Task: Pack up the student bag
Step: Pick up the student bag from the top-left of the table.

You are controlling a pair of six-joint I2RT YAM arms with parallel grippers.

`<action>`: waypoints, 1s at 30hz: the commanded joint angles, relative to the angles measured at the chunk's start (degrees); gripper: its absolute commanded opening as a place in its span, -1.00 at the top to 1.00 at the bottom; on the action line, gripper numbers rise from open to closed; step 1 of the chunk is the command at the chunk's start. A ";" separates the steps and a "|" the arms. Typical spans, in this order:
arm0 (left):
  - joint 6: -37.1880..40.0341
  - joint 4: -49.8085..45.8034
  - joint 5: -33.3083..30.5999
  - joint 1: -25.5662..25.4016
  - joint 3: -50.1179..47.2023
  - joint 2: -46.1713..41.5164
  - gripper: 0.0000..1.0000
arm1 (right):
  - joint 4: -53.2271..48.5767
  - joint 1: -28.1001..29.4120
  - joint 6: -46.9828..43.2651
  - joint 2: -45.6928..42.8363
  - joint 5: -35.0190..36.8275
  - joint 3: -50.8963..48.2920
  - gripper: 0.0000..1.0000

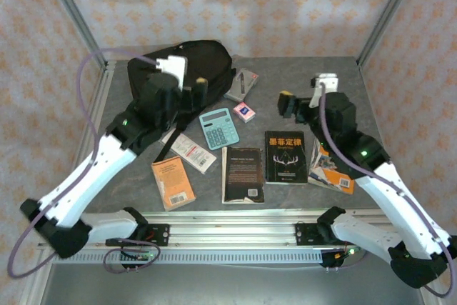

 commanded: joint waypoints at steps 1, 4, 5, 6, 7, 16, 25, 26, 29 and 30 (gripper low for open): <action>-15.30 -14.95 -5.94 3.91 2.91 7.49 -0.99 | -10.86 -2.12 4.60 -1.78 8.71 1.06 -0.99; -14.64 -2.01 -4.46 3.97 0.54 9.70 -1.00 | -15.06 -2.80 8.46 0.00 5.10 2.65 -0.91; -14.70 -1.53 -4.53 4.27 2.38 11.69 -1.00 | -18.59 -2.84 10.56 1.50 4.64 4.20 -0.93; -13.88 -3.21 -3.71 4.57 6.41 15.11 -1.00 | -22.05 -2.85 11.92 2.88 2.33 5.71 -0.94; -12.45 -5.82 -3.48 4.60 11.49 19.38 -1.00 | -24.46 -2.85 13.14 3.51 -0.15 6.22 -0.99; -6.02 -19.23 0.21 5.04 43.22 50.68 -1.00 | -30.37 -2.76 18.16 -1.25 -6.79 0.20 -0.99; -9.33 -19.09 -7.52 6.21 52.86 64.06 -1.00 | -30.16 -2.78 21.30 -3.31 -12.77 -5.19 -0.99; -9.24 -18.54 -8.85 6.40 53.25 65.07 -1.00 | -29.99 -2.76 21.67 -3.41 -13.21 -5.80 -0.99; -9.70 -18.35 -7.77 8.06 54.46 68.28 -0.90 | -28.97 -2.76 22.39 -3.38 -14.82 -8.04 -0.97; -10.25 -18.33 -7.15 8.69 54.62 69.09 -0.82 | -28.72 -2.78 22.62 -3.36 -15.33 -8.84 -0.94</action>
